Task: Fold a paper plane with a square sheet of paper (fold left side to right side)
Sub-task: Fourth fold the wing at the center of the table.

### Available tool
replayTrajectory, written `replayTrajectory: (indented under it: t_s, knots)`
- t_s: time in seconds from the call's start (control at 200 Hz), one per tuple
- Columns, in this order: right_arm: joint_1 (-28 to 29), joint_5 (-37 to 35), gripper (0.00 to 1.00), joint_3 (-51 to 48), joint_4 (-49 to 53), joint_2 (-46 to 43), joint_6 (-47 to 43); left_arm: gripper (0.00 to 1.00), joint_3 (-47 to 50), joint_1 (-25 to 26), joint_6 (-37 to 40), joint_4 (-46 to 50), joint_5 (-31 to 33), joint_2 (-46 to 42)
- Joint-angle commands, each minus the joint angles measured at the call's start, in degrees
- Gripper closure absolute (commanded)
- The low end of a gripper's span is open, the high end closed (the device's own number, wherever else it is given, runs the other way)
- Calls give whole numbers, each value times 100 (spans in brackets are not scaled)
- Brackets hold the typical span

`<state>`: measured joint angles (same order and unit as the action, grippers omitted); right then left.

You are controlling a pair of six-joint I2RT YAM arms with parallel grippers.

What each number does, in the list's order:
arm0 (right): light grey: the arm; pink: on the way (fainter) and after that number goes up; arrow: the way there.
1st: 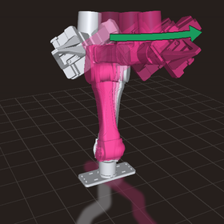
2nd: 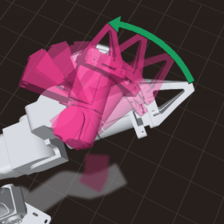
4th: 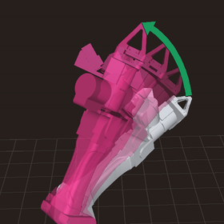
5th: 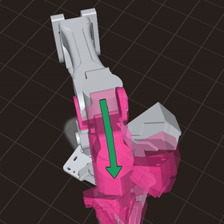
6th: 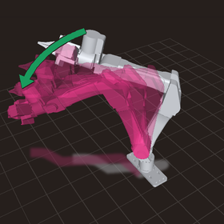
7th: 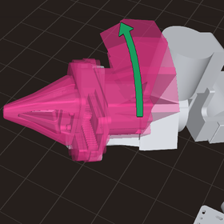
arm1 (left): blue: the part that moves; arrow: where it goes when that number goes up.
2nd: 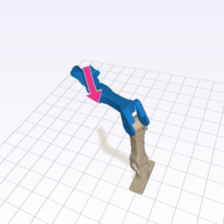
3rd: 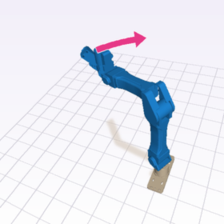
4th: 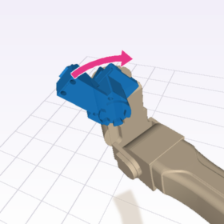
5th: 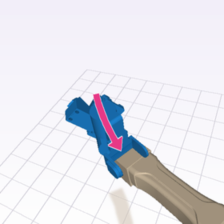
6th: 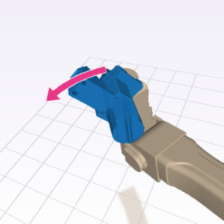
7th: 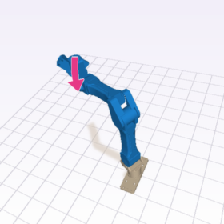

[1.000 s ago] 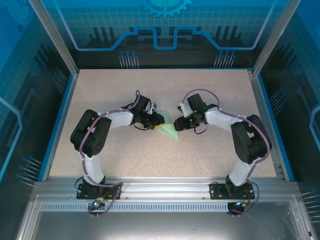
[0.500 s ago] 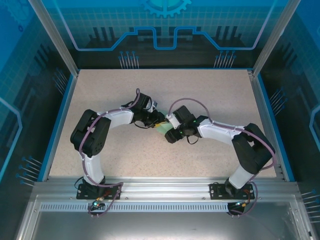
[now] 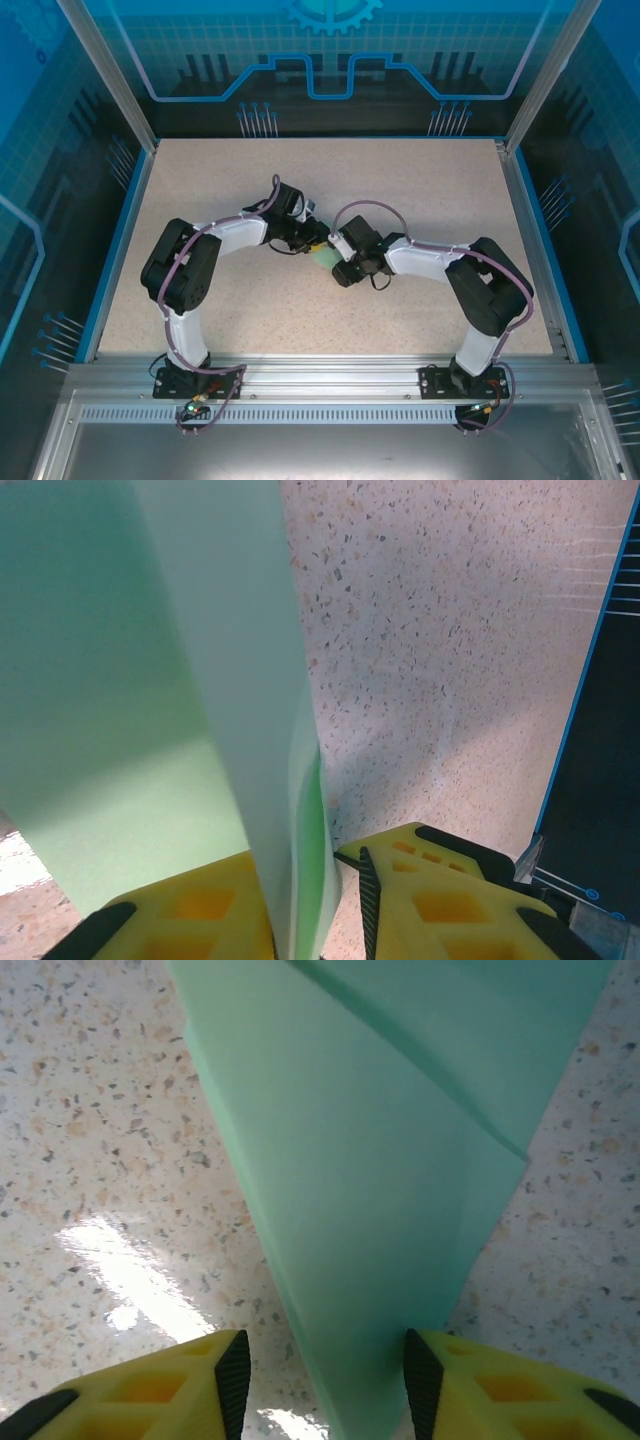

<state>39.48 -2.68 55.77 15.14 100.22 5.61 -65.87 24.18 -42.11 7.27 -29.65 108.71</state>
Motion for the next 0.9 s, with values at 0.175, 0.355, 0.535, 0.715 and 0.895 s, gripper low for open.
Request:
replayTrajectory:
  t_s: [0.175,0.355,0.535,0.715,0.895]
  knots:
    - [90,-238,64,162,-63,163,-33,71,-190,38,53,261,23,-25]
    - [93,-356,64,184,-63,167,-20,70,-209,29,56,294,38,-34]
    - [73,-420,65,189,-54,172,-70,70,-267,31,27,324,73,-34]
    - [45,-382,73,171,-46,148,-89,67,-287,1,44,386,120,-73]
    - [22,-313,78,145,-46,165,-104,57,-182,-87,86,427,161,-245]
